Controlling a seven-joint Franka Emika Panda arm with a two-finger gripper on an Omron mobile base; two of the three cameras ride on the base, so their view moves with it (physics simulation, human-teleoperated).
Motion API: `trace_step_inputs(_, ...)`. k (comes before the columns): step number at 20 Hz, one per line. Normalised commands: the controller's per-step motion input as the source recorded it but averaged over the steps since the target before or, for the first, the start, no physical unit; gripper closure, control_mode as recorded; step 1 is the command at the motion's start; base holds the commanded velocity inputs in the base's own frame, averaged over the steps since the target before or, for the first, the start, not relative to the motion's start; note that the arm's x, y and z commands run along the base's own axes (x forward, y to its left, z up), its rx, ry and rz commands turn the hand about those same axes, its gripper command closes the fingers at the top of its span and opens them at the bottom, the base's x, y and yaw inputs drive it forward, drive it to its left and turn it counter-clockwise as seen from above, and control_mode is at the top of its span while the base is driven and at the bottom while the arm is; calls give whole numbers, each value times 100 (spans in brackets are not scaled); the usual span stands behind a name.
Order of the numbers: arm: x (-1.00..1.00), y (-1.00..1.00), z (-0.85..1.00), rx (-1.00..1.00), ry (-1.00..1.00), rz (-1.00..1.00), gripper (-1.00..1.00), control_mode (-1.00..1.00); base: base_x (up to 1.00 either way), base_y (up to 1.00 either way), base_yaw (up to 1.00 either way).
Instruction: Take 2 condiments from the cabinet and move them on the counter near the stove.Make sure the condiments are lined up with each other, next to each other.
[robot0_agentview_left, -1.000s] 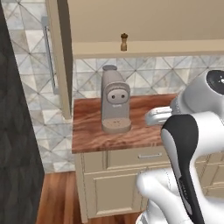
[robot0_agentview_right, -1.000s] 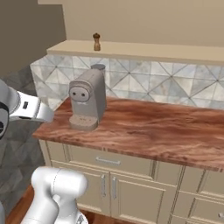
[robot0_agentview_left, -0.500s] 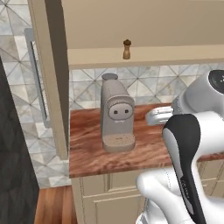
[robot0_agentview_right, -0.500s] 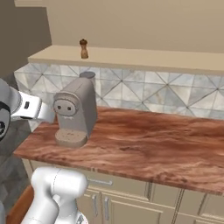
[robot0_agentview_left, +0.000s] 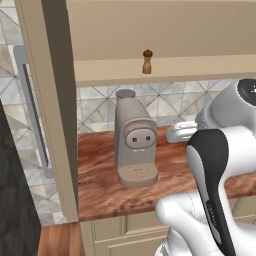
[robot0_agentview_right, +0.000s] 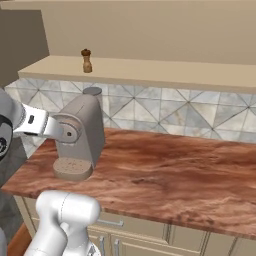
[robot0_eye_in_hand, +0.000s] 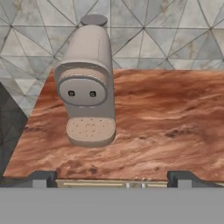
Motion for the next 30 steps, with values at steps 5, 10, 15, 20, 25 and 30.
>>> trace_step_inputs(5, 0, 0, 0, 0, 0, 0, -100, 100, 0, 0, 0)
trace_step_inputs(10, 0, 0, 0, 0, 0, 0, -100, 100, -6, 1, 0)
trace_step_inputs(15, -40, 5, 20, -7, -21, 3, -100, -100, 0, 0, 0)
trace_step_inputs(20, -12, 0, 44, -7, -29, 13, -100, -100, 0, 0, 0)
trace_step_inputs(25, 13, 0, 46, -2, -7, 14, -100, -100, 0, 0, 0)
trace_step_inputs(30, 20, 0, 26, 2, 4, 15, -100, -100, 0, 0, 0)
